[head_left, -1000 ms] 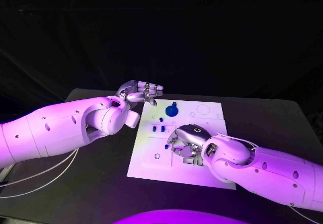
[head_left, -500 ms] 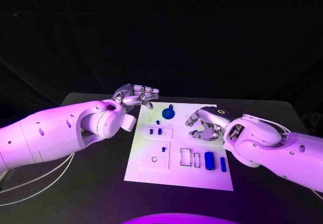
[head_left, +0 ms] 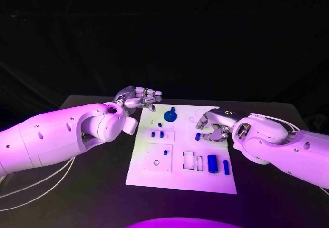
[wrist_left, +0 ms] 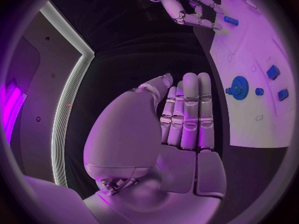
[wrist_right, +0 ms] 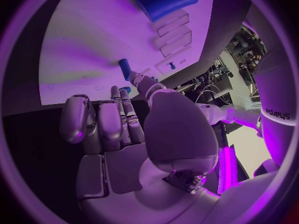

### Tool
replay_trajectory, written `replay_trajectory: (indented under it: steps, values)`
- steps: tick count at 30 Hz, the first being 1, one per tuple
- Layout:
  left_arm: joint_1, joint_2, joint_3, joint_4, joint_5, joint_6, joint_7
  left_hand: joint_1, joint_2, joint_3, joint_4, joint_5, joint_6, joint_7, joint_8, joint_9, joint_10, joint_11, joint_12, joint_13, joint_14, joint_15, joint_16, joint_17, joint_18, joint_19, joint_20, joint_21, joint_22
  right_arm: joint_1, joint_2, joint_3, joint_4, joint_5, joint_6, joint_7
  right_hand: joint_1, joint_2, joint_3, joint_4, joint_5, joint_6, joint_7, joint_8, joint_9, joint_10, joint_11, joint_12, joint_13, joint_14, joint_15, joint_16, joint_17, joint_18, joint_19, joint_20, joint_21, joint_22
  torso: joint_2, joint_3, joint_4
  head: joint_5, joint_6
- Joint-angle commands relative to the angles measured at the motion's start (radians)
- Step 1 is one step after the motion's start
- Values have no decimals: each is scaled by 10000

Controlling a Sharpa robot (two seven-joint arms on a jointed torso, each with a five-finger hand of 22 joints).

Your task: Assemble the parts on the task board

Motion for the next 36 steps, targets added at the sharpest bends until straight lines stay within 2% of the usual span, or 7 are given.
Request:
replay_trajectory:
  steps: [1, 12, 15, 21, 25, 30, 36]
  values:
    - [13, 6, 8, 43, 76, 141, 120, 44, 25, -37, -1, 31, -74, 16, -39, -8, -90, -8, 63, 15, -73, -27, -60, -9, 124, 48, 29, -54, -9, -24, 75, -19, -28, -343, 756, -63, 54, -3, -74, -5, 64, 0, -58, 20, -13, -51, -15, 60, 8, 130, 29, -16, -7, 167, -42, -17, -34, 561, 7, 0, -7, -7, -20]
    - [14, 12, 8, 50, 76, 91, 111, 60, 37, -35, -10, 33, -78, 17, -38, -11, -96, -9, 71, 18, -76, -26, -65, -14, 125, 49, 31, -61, -13, -153, 373, -55, -173, -323, 834, -81, 172, 236, -128, 48, 23, 88, -36, 68, -12, 367, -119, 407, 49, 190, -59, 134, 127, 93, 178, -72, 292, 756, 0, 6, -11, 1, -26]
    - [14, 14, 8, 44, 76, 89, 109, 60, 37, -35, -10, 33, -78, 17, -38, -11, -96, -9, 71, 18, -76, -26, -65, -14, 125, 49, 31, -61, -13, -176, 429, -61, -197, -316, 798, -92, 244, 384, -7, 70, -171, 273, -29, 140, 22, 682, -173, 556, 75, 231, -102, 247, 248, 42, 316, -112, 527, 893, -3, 6, -7, -2, -24]
    - [15, 17, 8, 38, 76, 108, 97, 60, 37, -35, -10, 33, -78, 17, -38, -11, -96, -9, 71, 18, -76, -26, -65, -14, 125, 49, 31, -61, -13, -209, 472, -69, -236, -443, 490, -310, 582, 844, 427, 4, -859, 1054, -194, 504, 197, 1509, -406, 868, 188, 339, -284, 571, 598, -96, 656, -266, 1173, 1271, -2, 3, -4, 1, -25]
    - [15, 14, 8, 36, 76, 118, 87, 60, 37, -35, -10, 33, -78, 17, -38, -11, -96, -9, 71, 18, -76, -26, -65, -14, 125, 49, 31, -61, -13, -220, 464, -70, -273, -682, 266, -553, 837, 1103, 707, -132, -1205, 1242, -237, 616, 266, 1766, -498, 923, 252, 354, -370, 653, 678, -143, 760, -349, 1386, 1403, 0, -2, -3, 1, -37]
    - [15, 11, 8, 27, 76, 127, 73, 77, 56, -34, -17, 35, -82, 21, -37, -15, -105, -6, 83, 21, -77, -24, -69, -20, 127, 52, 32, -69, -18, -224, 451, -70, -322, -865, 141, -713, 1012, 1165, 957, -298, -1257, 1250, -213, 634, 293, 1847, -499, 898, 286, 354, -379, 695, 712, -164, 798, -382, 1475, 1468, -4, 4, -1, 15, -41]
    - [15, 1, 8, 21, 76, 134, 57, 77, 56, -34, -17, 35, -82, 21, -37, -15, -105, -6, 83, 21, -77, -24, -69, -20, 127, 52, 32, -69, -18, -226, 435, -70, -258, -930, 15, -739, 1058, 1101, 1048, -397, -1265, 1250, -192, 639, 308, 1873, -494, 874, 307, 353, -374, 718, 731, -176, 818, -387, 1527, 1506, 0, 6, -24, 21, -33]
